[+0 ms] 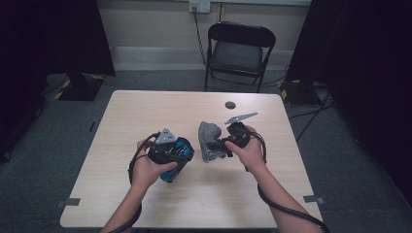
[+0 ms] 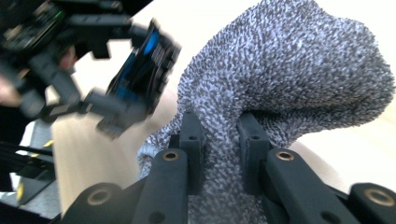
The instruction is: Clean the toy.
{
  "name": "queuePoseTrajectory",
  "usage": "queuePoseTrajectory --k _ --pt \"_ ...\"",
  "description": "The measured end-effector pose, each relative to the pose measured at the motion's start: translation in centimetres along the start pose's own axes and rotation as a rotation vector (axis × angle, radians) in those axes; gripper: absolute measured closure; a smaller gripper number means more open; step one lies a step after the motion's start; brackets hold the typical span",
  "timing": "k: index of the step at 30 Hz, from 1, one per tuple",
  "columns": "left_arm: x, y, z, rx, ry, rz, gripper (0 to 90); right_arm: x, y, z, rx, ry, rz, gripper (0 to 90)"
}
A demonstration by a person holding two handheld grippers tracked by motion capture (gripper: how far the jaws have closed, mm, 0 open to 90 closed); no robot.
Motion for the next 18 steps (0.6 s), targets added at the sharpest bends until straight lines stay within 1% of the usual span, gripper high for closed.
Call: queuePoseTrajectory --k 4,8,10,15,18 --pt "0.3 -0.4 0.9 -0.023 -0.023 -0.010 25.4 1.2 -0.3 -0.1 -0.016 -0.006 0.008 76.2" --pt "0.5 -0.7 1.4 -0.037 -0.033 -0.010 25.4 2.1 -0.6 -0.5 0.000 -0.008 0.019 76.2" --pt "0.5 -0.9 1.6 -0.045 -0.037 -0.013 25.4 2.4 -0.8 -0.8 0.001 -0.008 0.023 76.2" --pt "0.2 -1.3 1.8 -0.054 -0.038 -0.025 25.4 2.6 -1.8 -1.7 0.037 -0.007 0.016 76.2" --pt "0.0 -1.3 1.7 -0.052 -0.040 -0.033 25.4 2.4 -2.4 -2.1 0.033 0.005 0.006 76.2"
Point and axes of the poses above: each handheld gripper's, and its own axes: y roughly backward along the jaws, x roughly out of its top, z roughly to its right, the point moved 3 cm from there along -y, roughly forward along the jaws, and after that the axes turned 8 degrees about -y, right-handed, at the moved point
